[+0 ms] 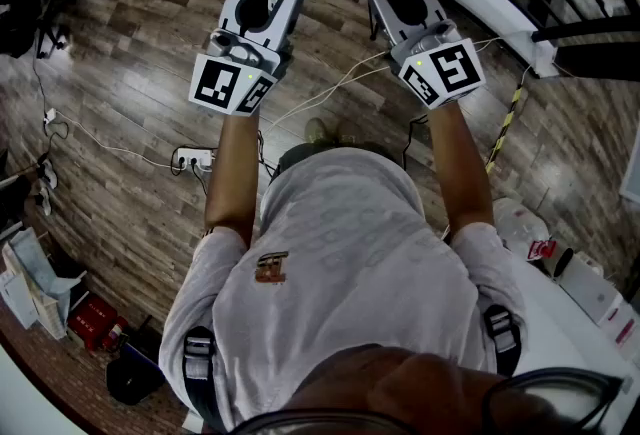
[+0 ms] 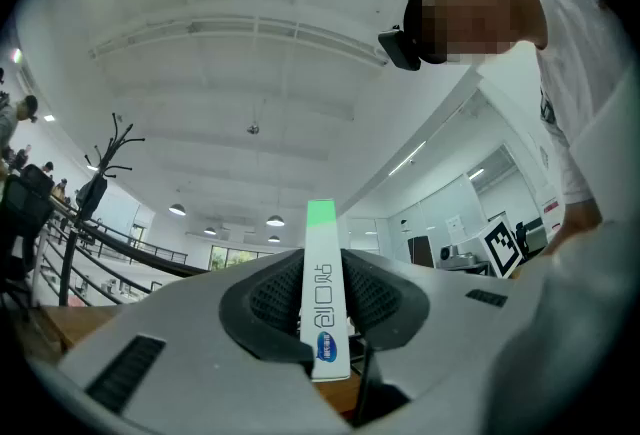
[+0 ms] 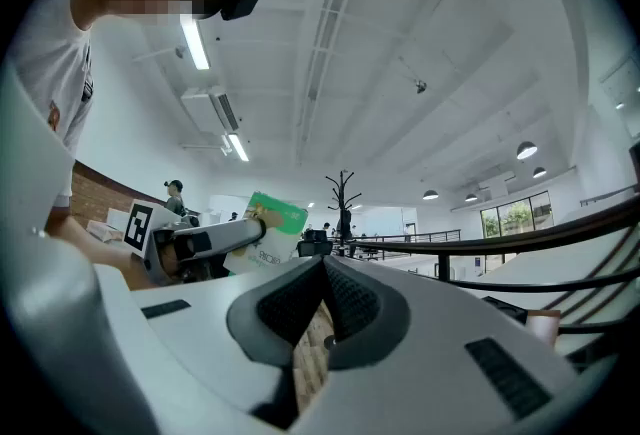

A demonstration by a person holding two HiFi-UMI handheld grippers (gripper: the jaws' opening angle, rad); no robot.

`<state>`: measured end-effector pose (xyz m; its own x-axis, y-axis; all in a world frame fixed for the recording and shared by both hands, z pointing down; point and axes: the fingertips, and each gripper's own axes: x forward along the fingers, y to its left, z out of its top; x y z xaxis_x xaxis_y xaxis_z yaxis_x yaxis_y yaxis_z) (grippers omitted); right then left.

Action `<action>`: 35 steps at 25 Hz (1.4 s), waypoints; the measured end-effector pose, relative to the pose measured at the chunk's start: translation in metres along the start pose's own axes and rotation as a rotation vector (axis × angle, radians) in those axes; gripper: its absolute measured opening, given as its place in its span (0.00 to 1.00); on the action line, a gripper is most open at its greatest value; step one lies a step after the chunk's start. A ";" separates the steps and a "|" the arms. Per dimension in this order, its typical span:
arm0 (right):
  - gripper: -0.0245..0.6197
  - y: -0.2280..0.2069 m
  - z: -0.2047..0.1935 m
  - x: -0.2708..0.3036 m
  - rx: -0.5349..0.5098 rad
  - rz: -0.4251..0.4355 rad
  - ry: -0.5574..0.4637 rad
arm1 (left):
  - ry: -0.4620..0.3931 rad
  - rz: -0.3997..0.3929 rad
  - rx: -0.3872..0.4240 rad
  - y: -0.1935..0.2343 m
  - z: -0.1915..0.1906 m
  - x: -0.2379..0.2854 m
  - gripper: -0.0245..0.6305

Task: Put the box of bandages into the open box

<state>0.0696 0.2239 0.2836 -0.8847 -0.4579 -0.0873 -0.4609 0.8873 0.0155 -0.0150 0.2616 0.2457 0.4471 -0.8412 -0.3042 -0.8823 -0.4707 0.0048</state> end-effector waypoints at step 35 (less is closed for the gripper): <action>0.09 0.032 -0.018 0.060 -0.029 -0.086 0.018 | -0.028 -0.076 -0.016 0.080 0.002 -0.031 0.20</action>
<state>0.0004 0.2235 0.2964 -0.8430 -0.5331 -0.0721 -0.5364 0.8431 0.0379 -0.1000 0.2505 0.2538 0.5082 -0.7951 -0.3311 -0.8433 -0.5374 -0.0038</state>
